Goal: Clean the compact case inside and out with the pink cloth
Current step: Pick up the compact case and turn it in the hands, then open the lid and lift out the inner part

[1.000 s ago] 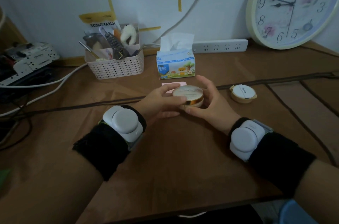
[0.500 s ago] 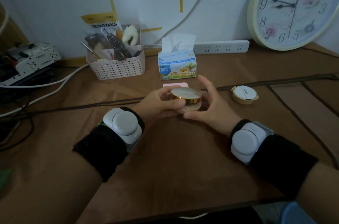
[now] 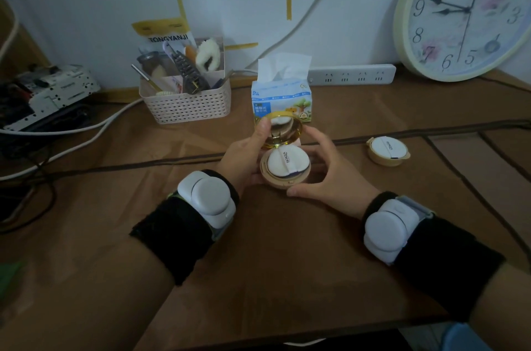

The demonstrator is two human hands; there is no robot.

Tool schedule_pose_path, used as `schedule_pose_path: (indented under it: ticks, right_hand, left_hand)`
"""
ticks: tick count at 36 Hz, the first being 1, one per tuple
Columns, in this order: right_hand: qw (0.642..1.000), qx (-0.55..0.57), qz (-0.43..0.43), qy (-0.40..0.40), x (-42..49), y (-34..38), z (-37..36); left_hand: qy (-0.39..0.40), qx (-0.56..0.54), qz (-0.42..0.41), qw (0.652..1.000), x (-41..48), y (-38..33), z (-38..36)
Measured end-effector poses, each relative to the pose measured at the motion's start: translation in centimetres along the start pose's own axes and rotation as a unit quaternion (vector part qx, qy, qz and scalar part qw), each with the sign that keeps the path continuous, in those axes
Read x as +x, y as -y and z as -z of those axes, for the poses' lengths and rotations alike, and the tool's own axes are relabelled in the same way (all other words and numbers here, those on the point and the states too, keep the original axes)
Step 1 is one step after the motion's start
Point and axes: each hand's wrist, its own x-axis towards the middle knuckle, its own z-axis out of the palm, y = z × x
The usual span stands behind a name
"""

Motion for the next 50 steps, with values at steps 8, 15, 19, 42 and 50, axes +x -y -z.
schedule_pose_path:
  ticks: [8, 15, 19, 42, 50]
  right_hand:
    - [0.998, -0.060, 0.008, 0.023, -0.1, 0.3, -0.1]
    - [0.997, -0.071, 0.013, 0.030, -0.2, 0.5, -0.2]
    - [0.997, -0.073, 0.005, 0.019, -0.1, 0.6, -0.2]
    - [0.997, -0.078, 0.010, -0.003, 0.0, 0.7, -0.2]
    - [0.998, -0.019, -0.065, 0.002, 1.0, 2.2, -0.4]
  left_hand:
    - [-0.046, 0.012, 0.038, 0.998, 0.1, 0.5, 0.9]
    - [-0.058, -0.020, 0.057, 0.996, -0.2, 0.8, 1.6]
    - [-0.023, -0.057, 0.074, 0.995, -0.6, 0.6, 1.3]
    - [0.145, -0.268, 0.065, 0.950, -1.4, 1.5, 1.7]
    - [0.140, -0.286, 0.022, 0.948, -1.4, 1.8, 1.7]
